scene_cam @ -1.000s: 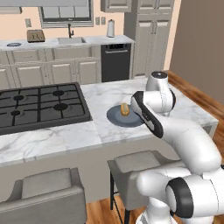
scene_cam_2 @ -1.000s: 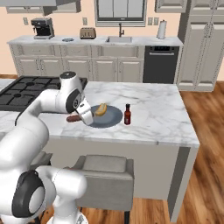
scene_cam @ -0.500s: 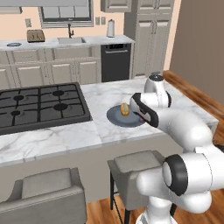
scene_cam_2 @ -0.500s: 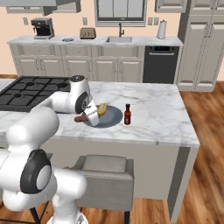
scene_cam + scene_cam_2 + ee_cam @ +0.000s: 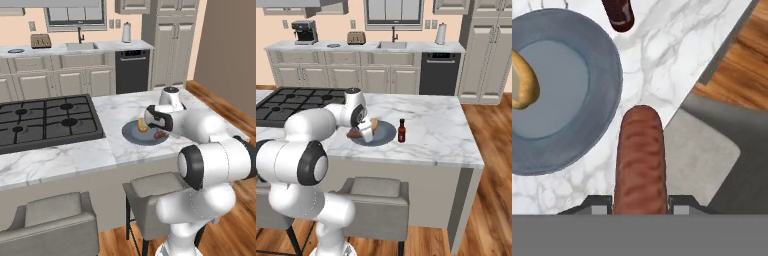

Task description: Move the hot dog bun to the plate on the dining table and place the condiment next to that plate. Then navigate to the fridge and take the sausage and place it on the plate as well.

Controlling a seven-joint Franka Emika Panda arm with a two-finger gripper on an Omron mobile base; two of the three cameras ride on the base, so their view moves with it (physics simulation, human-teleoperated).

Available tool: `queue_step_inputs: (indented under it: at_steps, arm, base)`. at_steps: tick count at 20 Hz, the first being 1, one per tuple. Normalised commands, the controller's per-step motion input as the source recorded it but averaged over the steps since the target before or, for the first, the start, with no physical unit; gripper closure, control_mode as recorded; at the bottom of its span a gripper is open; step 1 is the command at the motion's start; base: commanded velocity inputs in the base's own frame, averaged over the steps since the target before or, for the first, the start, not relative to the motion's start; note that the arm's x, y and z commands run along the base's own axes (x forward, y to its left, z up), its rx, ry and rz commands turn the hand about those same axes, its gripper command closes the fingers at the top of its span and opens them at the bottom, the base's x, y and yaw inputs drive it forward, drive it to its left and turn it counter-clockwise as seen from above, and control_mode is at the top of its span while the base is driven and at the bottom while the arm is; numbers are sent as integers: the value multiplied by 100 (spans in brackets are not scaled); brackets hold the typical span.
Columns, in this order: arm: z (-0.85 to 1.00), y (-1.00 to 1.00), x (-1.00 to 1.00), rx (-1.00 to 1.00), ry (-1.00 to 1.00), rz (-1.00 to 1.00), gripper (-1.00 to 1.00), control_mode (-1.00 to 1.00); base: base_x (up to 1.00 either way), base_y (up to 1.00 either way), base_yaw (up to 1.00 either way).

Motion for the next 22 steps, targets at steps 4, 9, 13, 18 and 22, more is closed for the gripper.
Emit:
queue_step_inputs:
  at_steps: [4,9,13,18,22]
  arm:
    - [-27,-1,47,2,6,-4,100,-100]
    - [-27,0,42,0,2,-4,100,-100]
    - [-25,0,35,2,0,-3,100,-100]
    - [-26,-2,29,1,0,-3,100,-100]
    - [-28,-3,23,0,0,-2,100,-100]
  base:
    - [0,0,0]
    - [0,0,0]
    - [0,0,0]
    - [0,0,0]
    - [0,0,0]
